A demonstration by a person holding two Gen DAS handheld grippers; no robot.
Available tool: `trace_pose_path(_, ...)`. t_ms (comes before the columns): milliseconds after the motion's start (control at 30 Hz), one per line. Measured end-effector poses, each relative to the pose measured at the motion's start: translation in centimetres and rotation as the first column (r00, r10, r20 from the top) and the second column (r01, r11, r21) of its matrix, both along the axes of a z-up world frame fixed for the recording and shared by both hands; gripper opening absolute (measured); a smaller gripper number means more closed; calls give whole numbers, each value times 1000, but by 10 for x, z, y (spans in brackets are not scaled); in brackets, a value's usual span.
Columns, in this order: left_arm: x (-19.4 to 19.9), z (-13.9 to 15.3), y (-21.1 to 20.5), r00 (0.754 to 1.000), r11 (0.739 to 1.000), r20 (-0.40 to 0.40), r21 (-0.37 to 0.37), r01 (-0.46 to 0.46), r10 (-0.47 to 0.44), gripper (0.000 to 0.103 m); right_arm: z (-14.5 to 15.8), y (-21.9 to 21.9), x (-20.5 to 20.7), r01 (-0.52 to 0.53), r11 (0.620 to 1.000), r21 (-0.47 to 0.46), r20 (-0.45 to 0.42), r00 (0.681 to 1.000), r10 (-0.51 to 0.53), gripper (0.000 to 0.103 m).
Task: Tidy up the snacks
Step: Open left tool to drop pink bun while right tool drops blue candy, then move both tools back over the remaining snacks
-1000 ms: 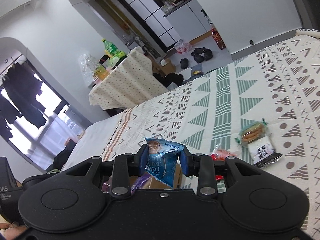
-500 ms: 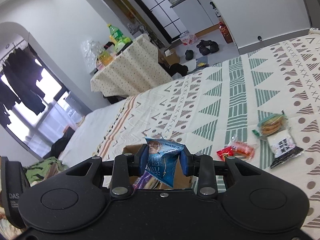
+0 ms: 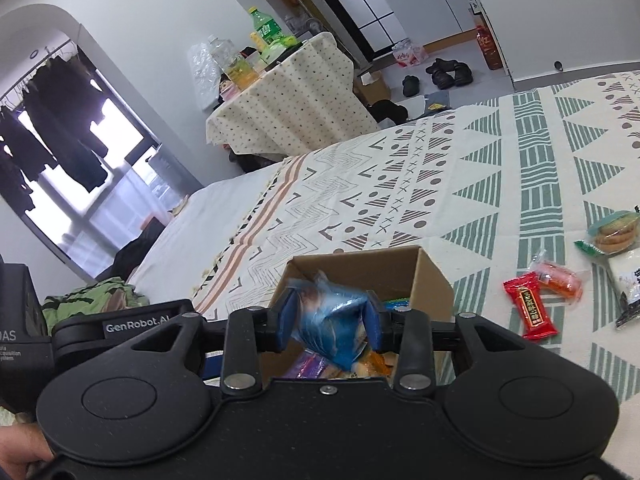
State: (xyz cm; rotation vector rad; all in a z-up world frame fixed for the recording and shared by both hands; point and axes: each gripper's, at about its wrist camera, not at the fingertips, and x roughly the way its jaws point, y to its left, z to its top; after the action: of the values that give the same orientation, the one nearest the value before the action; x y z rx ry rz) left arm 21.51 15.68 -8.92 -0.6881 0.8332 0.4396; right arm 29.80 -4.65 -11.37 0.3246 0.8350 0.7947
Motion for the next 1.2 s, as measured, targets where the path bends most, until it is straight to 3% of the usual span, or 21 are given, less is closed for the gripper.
trace_pose_path(33,0,1,1,1000,1000,-4,3,-5,5,80,0,1,-1,5,1000,-12,4,1000,-4,55)
trace_pose_path(200,2,7,2,1000,999,-9,31,-10,10,91,0,-8,1,47,998,-31,4,999,-47,57)
trace_pose_path(300,4,12,0,1000,998,-17,55,-2,3,96,2,-18,5,76,996,-37,-3,997,-77,63)
trace_pose_path(533,14,26,-16,999,995,17,85,47,-49,98,4,-52,18,162,986,-37,-37,986,-164,72)
trace_pose_path(767,25,25,-53,994,993,35,65,99,-102,98,0,-76,25,212,976,-55,-55,975,-215,74)
trace_pose_path(1200,46,24,-111,976,974,45,92,206,-211,98,-15,-138,47,367,929,-44,-160,916,-369,74)
